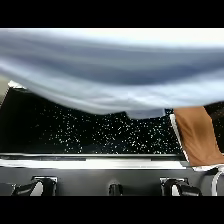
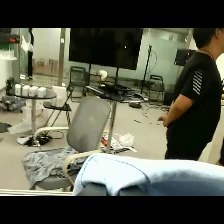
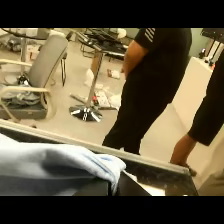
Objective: Fold the shirts.
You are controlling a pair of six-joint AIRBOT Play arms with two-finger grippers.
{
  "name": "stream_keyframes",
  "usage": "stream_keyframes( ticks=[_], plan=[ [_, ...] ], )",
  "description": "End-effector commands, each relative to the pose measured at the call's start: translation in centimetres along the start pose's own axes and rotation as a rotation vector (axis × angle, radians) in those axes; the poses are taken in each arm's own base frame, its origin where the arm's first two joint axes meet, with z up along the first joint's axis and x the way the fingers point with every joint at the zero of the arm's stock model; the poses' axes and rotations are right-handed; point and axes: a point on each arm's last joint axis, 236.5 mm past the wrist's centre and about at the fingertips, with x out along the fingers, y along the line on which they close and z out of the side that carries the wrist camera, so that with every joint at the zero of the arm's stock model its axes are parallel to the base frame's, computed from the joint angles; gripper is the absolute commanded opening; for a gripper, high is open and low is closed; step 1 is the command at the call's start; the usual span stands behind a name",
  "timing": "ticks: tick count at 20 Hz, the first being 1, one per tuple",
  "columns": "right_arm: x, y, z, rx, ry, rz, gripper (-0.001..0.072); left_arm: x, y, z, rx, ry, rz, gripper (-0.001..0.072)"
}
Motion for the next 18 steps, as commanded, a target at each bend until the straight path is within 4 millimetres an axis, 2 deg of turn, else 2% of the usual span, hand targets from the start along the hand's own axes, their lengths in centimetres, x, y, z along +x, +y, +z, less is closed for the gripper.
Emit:
stream_keyframes(
  ticks=[1, 2, 3, 5, 7, 8, 10, 12, 13, 16, 18],
  plan=[
    [-0.4, 1.3, -4.9, 0.000, 0.218, 0.060, 0.0055, -0.6, 1.5, -1.2, 0.048, 0.071, 0.074, 0.0037],
    [-0.4, 2.5, -8.1, 0.008, 0.358, 0.121, 0.0055, 0.1, 2.3, -3.0, 0.048, 0.142, 0.088, 0.0037],
    [-1.0, 4.3, -12.2, 0.026, 0.543, 0.210, 0.0055, 1.0, 2.9, -5.2, 0.036, 0.215, 0.090, 0.0037],
    [-3.2, 7.9, -20.3, 0.075, 0.886, 0.386, 0.0055, 3.3, 4.4, -10.2, -0.013, 0.339, 0.093, 0.0037],
    [-4.5, 10.5, -27.6, 0.126, 1.091, 0.474, 0.0054, 5.7, 5.8, -17.9, -0.056, 0.506, 0.072, 0.0038],
    [-4.2, 11.4, -30.7, 0.154, 1.139, 0.486, 0.0054, 6.8, 6.4, -22.6, -0.091, 0.597, 0.054, 0.0038],
    [-1.2, 13.3, -36.4, 0.206, 1.130, 0.488, 0.0054, 8.9, 6.9, -31.2, -0.156, 0.728, 0.016, 0.0038],
    [3.0, 13.8, -40.5, 0.253, 1.091, 0.443, 0.0054, 11.6, 7.0, -37.9, -0.209, 0.805, -0.002, 0.0038],
    [5.7, 13.7, -41.9, 0.283, 1.067, 0.410, 0.0054, 13.4, 7.0, -40.5, -0.221, 0.832, -0.002, 0.0038],
    [13.4, 14.1, -45.0, 0.445, 0.991, 0.333, 0.0055, 19.1, 6.8, -45.3, -0.225, 0.855, -0.010, 0.0039],
    [16.0, 15.4, -47.6, 0.585, 1.014, 0.315, 0.0055, 22.3, 6.9, -48.1, -0.229, 0.883, -0.017, 0.0039]
  ],
)
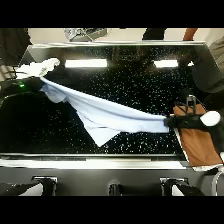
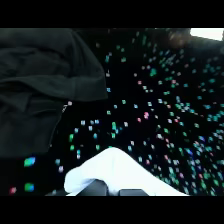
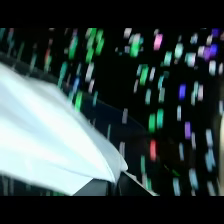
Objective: Fold the shirts.
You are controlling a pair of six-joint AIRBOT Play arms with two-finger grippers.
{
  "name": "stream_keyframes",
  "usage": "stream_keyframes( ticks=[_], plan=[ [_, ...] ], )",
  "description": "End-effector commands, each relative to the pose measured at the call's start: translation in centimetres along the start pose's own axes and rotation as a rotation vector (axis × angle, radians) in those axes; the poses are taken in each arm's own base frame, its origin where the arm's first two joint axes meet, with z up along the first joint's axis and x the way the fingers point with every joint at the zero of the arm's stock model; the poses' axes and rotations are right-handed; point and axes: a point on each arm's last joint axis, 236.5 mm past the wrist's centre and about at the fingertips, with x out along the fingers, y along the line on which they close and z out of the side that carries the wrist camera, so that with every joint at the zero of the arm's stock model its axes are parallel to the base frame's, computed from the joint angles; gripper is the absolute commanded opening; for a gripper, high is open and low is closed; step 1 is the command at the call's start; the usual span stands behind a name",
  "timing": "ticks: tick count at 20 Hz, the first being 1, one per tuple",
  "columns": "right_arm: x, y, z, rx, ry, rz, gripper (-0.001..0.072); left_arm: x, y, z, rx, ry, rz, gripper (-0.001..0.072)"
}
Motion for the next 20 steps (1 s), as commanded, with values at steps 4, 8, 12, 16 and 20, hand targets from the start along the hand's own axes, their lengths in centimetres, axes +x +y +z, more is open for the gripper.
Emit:
stream_keyframes(
  ticks=[4, 8, 12, 16, 20],
  plan=[
    [10.7, -1.2, 1.3, 0.290, 0.002, 0.130, 0.0056, 11.4, 1.5, -3.4, -0.084, 0.173, -0.018, 0.0039],
    [8.5, 0.1, 3.5, 0.030, -0.045, 0.163, 0.0695, 10.2, 2.1, -5.2, -0.069, 0.264, -0.030, 0.0040],
    [0.5, 3.5, 7.1, -0.205, -0.050, 0.216, 0.0711, 7.2, 3.0, -7.2, -0.074, 0.385, -0.052, 0.0040],
    [-0.8, 10.9, -0.1, -0.195, 0.212, 0.414, 0.0684, 5.9, 3.7, -9.2, -0.057, 0.479, -0.065, 0.0040],
    [6.3, 19.5, -8.8, -0.031, 0.328, 0.496, 0.0698, 5.8, 3.9, -9.5, -0.050, 0.493, -0.058, 0.0039]
  ],
)
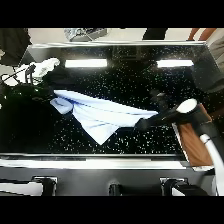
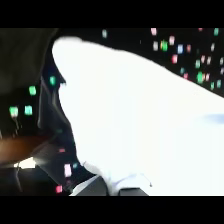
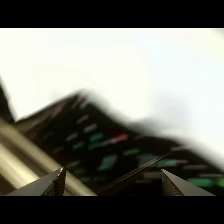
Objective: Fold the shirts.
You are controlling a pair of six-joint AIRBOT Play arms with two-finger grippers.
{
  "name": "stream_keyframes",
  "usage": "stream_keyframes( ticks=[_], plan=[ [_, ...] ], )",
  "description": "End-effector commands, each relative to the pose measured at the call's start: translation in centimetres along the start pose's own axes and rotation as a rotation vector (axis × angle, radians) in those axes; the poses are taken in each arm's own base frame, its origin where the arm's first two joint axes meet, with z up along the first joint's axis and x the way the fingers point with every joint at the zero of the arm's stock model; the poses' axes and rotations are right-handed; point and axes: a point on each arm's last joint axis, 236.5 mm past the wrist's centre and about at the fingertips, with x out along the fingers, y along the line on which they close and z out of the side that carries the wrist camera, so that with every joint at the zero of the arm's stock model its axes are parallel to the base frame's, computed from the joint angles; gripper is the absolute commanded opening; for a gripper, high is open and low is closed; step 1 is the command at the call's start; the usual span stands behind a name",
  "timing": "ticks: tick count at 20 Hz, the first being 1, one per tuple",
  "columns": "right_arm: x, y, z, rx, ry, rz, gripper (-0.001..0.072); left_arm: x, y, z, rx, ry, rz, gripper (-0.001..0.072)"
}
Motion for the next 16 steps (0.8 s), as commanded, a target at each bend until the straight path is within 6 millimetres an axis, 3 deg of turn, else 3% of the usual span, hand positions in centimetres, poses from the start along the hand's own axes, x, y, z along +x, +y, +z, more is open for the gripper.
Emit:
stream_keyframes(
  ticks=[1, 5, 8, 11, 16],
  plan=[
    [8.0, 4.8, -3.3, 0.190, 0.017, 0.099, 0.0697, -0.1, 0.2, -0.8, 0.007, 0.034, 0.000, 0.0040],
    [14.1, 8.5, -4.1, 0.337, 0.035, 0.189, 0.0694, -0.1, 0.2, -0.8, 0.006, 0.034, 0.000, 0.0040],
    [16.3, 10.3, -2.8, 0.425, -0.034, 0.239, 0.0693, -0.1, 0.2, -0.7, 0.007, 0.030, 0.001, 0.0040],
    [17.5, 11.5, -1.8, 0.451, -0.073, 0.239, 0.0690, -0.1, 0.2, -0.4, 0.006, 0.015, 0.002, 0.0040],
    [17.6, 10.9, 2.2, 0.498, -0.206, 0.172, 0.0664, 0.0, -0.1, -0.1, 0.011, 0.005, 0.001, 0.0040]
  ],
)
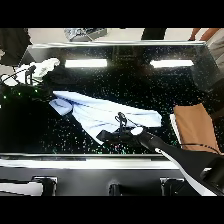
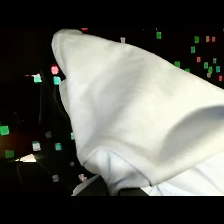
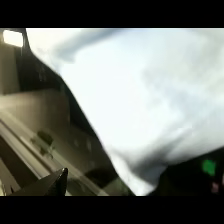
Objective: Fold the shirts.
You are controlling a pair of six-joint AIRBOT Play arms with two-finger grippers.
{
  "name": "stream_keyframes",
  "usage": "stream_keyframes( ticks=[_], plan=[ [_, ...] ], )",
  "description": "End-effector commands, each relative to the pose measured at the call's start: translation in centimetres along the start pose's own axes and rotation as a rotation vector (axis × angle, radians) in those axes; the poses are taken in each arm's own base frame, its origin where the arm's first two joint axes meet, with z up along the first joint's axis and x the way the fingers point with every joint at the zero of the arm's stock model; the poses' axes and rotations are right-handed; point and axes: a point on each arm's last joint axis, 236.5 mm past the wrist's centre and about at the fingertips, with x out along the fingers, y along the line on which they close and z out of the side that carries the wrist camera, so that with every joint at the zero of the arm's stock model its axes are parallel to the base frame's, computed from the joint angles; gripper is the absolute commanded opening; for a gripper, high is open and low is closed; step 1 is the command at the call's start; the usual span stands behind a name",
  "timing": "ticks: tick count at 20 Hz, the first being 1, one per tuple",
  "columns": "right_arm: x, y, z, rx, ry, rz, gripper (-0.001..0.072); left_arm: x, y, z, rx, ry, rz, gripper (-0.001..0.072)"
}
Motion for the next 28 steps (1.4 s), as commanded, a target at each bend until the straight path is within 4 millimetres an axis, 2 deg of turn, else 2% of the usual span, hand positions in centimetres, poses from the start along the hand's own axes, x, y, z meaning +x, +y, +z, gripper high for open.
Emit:
stream_keyframes(
  ticks=[1, 2, 3, 4, 5, 6, 8, 10, 12, 13, 14, 15, 16, 17, 18, 19, 20, 21, 22, 23, 24, 26, 28],
  plan=[
    [0.8, 0.0, 2.2, 0.070, -0.088, -0.024, 0.0608, 0.1, -0.4, 0.4, 0.002, -0.016, -0.006, 0.0040],
    [1.1, -0.2, 1.7, 0.095, -0.065, -0.023, 0.0603, 0.1, -0.6, 0.5, 0.003, -0.020, -0.011, 0.0040],
    [1.5, -0.5, 0.9, 0.104, -0.034, -0.023, 0.0481, 0.2, -0.7, 0.6, 0.005, -0.023, -0.012, 0.0040],
    [1.9, -0.9, 0.4, 0.107, -0.013, -0.026, 0.0312, 0.2, -0.8, 0.6, 0.006, -0.022, -0.012, 0.0040],
    [2.0, -0.9, 0.1, 0.090, 0.000, -0.023, 0.0082, 0.2, -0.8, 0.6, 0.006, -0.022, -0.012, 0.0040],
    [1.8, -0.7, 0.2, 0.061, 0.003, -0.016, 0.0055, 0.1, -0.8, 0.5, 0.006, -0.018, -0.013, 0.0040],
    [0.8, 1.2, 0.7, -0.101, 0.002, 0.028, 0.0054, -0.5, -0.9, 0.5, 0.009, -0.023, -0.014, 0.0040],
    [-2.2, 4.0, 2.6, -0.329, -0.035, 0.065, 0.0054, -2.5, -1.6, 1.6, 0.028, -0.079, -0.007, 0.0039],
    [-7.9, 7.7, 6.1, -0.628, -0.123, 0.065, 0.0054, -6.8, -3.3, 4.1, 0.075, -0.210, 0.010, 0.0038],
    [-12.0, 9.7, 8.1, -0.780, -0.189, 0.036, 0.0054, -10.2, -4.6, 5.8, 0.110, -0.310, 0.021, 0.0038],
    [-16.9, 11.9, 10.2, -0.918, -0.280, -0.014, 0.0054, -14.0, -6.0, 7.3, 0.145, -0.420, 0.033, 0.0038],
    [-22.1, 14.1, 12.2, -1.023, -0.394, -0.076, 0.0054, -18.9, -8.0, 8.8, 0.187, -0.551, 0.046, 0.0038],
    [-27.8, 16.3, 13.9, -1.097, -0.532, -0.151, 0.0054, -23.7, -9.9, 9.6, 0.226, -0.678, 0.056, 0.0038],
    [-34.4, 18.7, 15.1, -1.150, -0.695, -0.238, 0.0054, -29.4, -12.2, 9.9, 0.254, -0.822, 0.061, 0.0038],
    [-40.4, 20.8, 15.3, -1.182, -0.843, -0.318, 0.0054, -34.7, -14.2, 9.6, 0.265, -0.957, 0.057, 0.0038],
    [-46.3, 22.8, 14.6, -1.204, -0.990, -0.401, 0.0054, -40.2, -16.4, 8.5, 0.270, -1.095, 0.045, 0.0038],
    [-51.5, 24.5, 13.2, -1.221, -1.114, -0.479, 0.0054, -45.1, -18.1, 6.9, 0.269, -1.218, 0.032, 0.0038],
    [-55.4, 25.8, 11.6, -1.241, -1.209, -0.552, 0.0054, -49.8, -19.8, 4.8, 0.270, -1.344, 0.014, 0.0038],
    [-58.6, 26.7, 9.9, -1.259, -1.286, -0.625, 0.0054, -53.9, -21.4, 2.5, 0.259, -1.461, -0.022, 0.0038],
    [-61.2, 27.3, 8.5, -1.277, -1.343, -0.703, 0.0054, -56.6, -22.6, 0.6, 0.242, -1.539, -0.071, 0.0037],
    [-62.6, 27.3, 7.5, -1.279, -1.365, -0.760, 0.0054, -58.4, -23.7, -1.2, 0.253, -1.590, -0.093, 0.0037],
    [-63.8, 26.7, 6.6, -1.210, -1.364, -0.778, 0.0054, -60.9, -25.0, -4.1, 0.284, -1.660, -0.102, 0.0037],
    [-63.5, 26.3, 6.2, -1.165, -1.341, -0.748, 0.0054, -61.9, -25.5, -5.5, 0.299, -1.686, -0.101, 0.0037]
  ],
)
